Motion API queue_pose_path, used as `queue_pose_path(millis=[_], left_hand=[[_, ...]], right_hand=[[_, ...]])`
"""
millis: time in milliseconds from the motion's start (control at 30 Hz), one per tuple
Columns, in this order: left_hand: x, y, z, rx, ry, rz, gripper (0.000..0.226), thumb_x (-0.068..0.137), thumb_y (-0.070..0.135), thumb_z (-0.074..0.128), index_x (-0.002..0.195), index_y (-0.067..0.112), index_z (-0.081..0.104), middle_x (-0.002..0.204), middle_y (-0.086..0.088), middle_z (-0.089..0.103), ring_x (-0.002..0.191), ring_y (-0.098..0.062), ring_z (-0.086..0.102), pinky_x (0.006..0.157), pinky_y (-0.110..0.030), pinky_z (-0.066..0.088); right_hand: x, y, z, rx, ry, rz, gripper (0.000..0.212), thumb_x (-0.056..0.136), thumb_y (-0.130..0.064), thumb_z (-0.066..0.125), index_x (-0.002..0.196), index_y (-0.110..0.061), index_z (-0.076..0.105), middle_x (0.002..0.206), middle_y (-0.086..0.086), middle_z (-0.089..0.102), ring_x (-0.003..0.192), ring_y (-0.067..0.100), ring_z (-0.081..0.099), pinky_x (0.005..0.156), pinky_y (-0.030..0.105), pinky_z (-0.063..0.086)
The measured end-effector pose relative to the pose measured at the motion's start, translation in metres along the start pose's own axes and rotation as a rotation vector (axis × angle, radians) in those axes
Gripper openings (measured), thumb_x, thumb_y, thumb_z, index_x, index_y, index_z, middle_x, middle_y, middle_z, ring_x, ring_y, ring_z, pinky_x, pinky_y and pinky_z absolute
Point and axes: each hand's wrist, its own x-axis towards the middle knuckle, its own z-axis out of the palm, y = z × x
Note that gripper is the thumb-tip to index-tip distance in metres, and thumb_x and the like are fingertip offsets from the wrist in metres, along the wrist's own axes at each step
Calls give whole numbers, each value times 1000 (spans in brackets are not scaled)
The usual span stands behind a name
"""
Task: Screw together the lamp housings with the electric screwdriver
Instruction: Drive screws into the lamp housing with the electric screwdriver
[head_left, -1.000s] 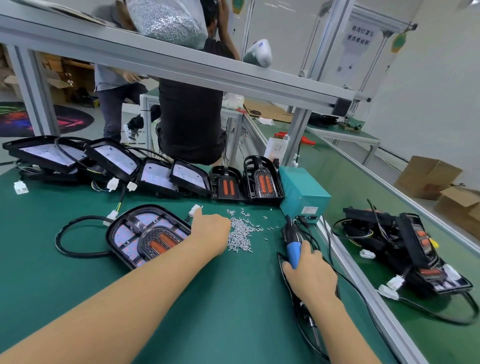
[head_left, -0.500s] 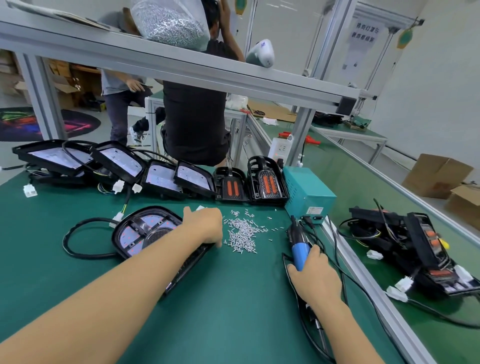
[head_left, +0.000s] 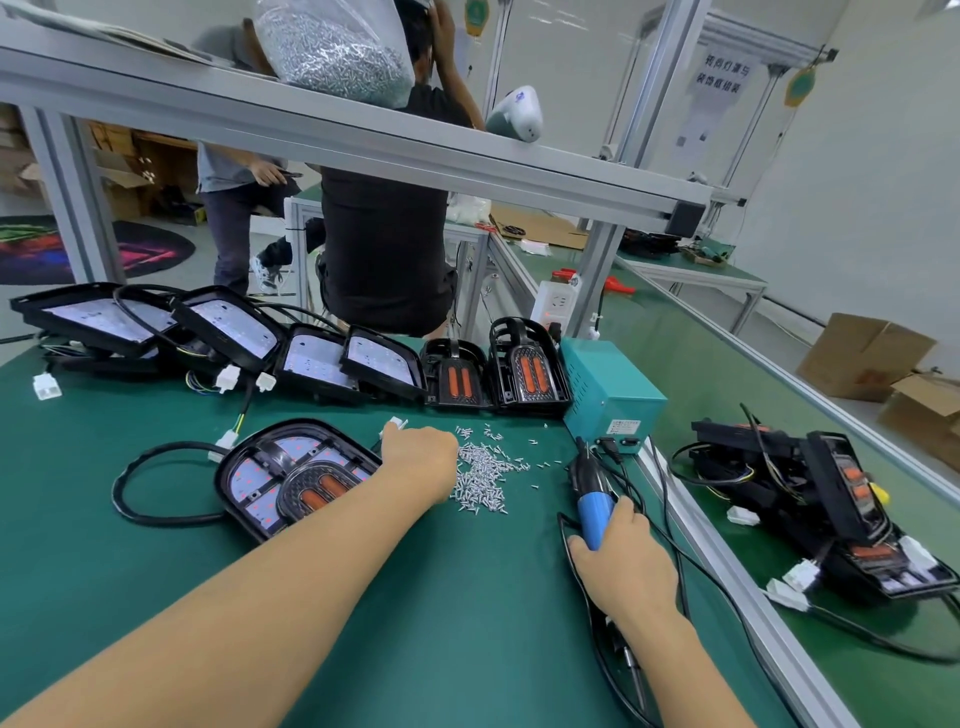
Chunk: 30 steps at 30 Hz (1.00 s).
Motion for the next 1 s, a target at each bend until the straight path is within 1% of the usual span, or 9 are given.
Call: queue_pose_path(millis=[200, 267, 333, 400, 500, 600, 700, 867, 1000], left_hand=[[-10, 7, -2, 80, 28, 87, 22, 82, 0, 46, 69, 14, 37, 61, 1, 39, 61, -17, 45, 111, -46, 19], [-13, 7, -5, 30, 73, 98, 26, 80, 1, 49, 64, 15, 34, 61, 0, 40, 59, -18, 42, 106, -42, 27], [-16, 4, -12, -158, 127, 86, 23, 78, 6, 54, 62, 14, 41, 62, -1, 46, 63, -22, 48, 93, -36, 41], [-21, -5, -21, -468, 141, 75, 12, 75, 10, 60, 64, 13, 60, 66, 1, 62, 68, -19, 59, 72, -28, 50], [-32, -29, -31, -845, 156, 88, 10, 70, 10, 68, 62, 16, 71, 53, 11, 64, 52, 1, 57, 54, -16, 46], [-47, -52, -27, -1113, 148, 96, 11, 69, 4, 71, 62, 14, 71, 59, 0, 69, 53, -4, 60, 57, -17, 50], [-60, -67, -20, -1327, 162, 115, 13, 71, -1, 74, 64, 11, 71, 66, -10, 70, 58, -10, 61, 61, -16, 50], [-79, -80, -12, -1603, 151, 114, 10, 72, -1, 77, 75, 8, 73, 72, -11, 70, 64, -12, 63, 63, -14, 49], [-92, -89, -3, -1684, 198, 39, 12, 72, 1, 77, 78, 12, 76, 78, -10, 74, 67, -10, 67, 64, -11, 49]], right_hand=[[0, -1, -3, 20, -29, 14, 55, 93, -41, 53, 133, -8, 32, 117, 6, 50, 82, 23, 47, 64, 29, 37], [3, 2, -6, 89, -65, 9, 47, 90, -34, 57, 124, -9, 36, 104, 5, 50, 81, 24, 50, 62, 30, 36], [8, 8, -12, 188, -131, 6, 42, 86, -31, 61, 116, -11, 38, 94, 2, 52, 74, 22, 52, 56, 30, 36], [14, 14, -19, 389, -191, 37, 37, 83, -28, 65, 109, -12, 43, 87, 3, 54, 67, 18, 51, 52, 28, 36], [22, 21, -33, 790, -231, 103, 26, 80, -15, 66, 99, -8, 50, 75, 8, 54, 59, 20, 49, 54, 26, 39], [26, 18, -55, 1110, -262, 122, 19, 79, -3, 64, 89, -8, 49, 60, 8, 48, 43, 19, 45, 44, 23, 40], [23, 0, -80, 1413, -318, 68, 22, 78, 4, 63, 91, -9, 51, 57, 6, 54, 42, 15, 51, 42, 23, 47], [7, -44, -107, 1779, -406, -110, 33, 64, -12, 70, 91, -18, 54, 62, 0, 54, 47, 11, 51, 44, 22, 48], [-6, -73, -116, 1971, -402, -167, 28, 66, -11, 66, 92, -17, 56, 60, -3, 53, 47, 9, 50, 47, 18, 47]])
